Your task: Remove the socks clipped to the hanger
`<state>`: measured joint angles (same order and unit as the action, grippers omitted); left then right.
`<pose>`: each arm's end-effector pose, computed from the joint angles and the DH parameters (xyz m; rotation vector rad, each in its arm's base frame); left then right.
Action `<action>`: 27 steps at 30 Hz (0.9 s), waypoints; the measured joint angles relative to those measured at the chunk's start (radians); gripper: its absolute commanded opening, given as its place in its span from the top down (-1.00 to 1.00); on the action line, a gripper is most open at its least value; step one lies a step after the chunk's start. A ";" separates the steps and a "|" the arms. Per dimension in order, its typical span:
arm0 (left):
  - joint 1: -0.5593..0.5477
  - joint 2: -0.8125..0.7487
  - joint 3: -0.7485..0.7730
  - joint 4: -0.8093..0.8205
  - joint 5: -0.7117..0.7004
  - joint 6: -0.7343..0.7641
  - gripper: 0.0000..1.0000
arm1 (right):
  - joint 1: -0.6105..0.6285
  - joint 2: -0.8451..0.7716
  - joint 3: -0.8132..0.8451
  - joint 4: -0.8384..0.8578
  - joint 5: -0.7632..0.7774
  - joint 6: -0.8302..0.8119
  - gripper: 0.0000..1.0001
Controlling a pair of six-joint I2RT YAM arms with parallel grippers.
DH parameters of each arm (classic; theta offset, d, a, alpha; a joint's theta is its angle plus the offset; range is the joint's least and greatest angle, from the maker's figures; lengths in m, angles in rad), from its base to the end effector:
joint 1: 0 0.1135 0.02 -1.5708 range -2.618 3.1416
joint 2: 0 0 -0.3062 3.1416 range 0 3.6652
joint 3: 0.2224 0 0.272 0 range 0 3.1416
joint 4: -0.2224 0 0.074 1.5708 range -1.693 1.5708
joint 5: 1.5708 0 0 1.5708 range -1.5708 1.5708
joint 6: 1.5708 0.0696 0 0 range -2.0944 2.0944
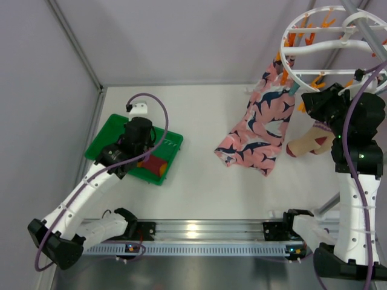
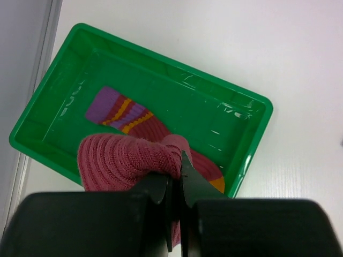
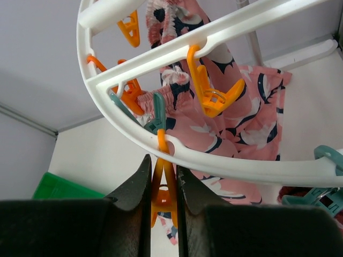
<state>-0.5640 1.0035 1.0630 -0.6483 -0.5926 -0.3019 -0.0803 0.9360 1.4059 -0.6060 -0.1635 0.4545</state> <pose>0.2120 -0.0881 0.3742 -0.0631 2.0503 0.1069 0.1895 -0.0039 0.5143 0.3356 1.6897 0.4172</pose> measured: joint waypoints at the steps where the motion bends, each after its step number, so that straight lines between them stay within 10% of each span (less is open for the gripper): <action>1: 0.006 0.009 -0.004 0.000 0.000 -0.002 1.00 | 0.000 0.000 -0.006 0.003 -0.002 0.001 1.00; 3: 0.018 0.026 -0.011 0.000 -0.001 -0.003 0.75 | 0.000 0.000 -0.014 0.008 -0.003 0.002 1.00; 6: 0.037 0.056 -0.020 -0.006 0.001 -0.006 -0.97 | 0.000 0.000 -0.019 0.015 -0.007 0.004 0.96; 20: 0.058 0.056 0.015 -0.018 0.235 -0.068 -0.97 | 0.002 -0.011 -0.055 0.005 -0.045 0.016 -0.45; 22: 0.058 0.040 0.026 -0.018 0.308 -0.082 -0.97 | 0.002 -0.011 -0.058 -0.004 -0.052 0.013 -0.94; 27: 0.048 0.020 0.036 0.004 0.493 -0.163 -0.97 | 0.004 -0.013 -0.058 -0.028 -0.077 0.010 -0.99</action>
<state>-0.5159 1.0233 1.0992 -0.6441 -0.0994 -0.4652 -0.0761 0.9230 1.3476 -0.6342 -0.2405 0.4641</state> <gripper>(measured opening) 0.987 0.992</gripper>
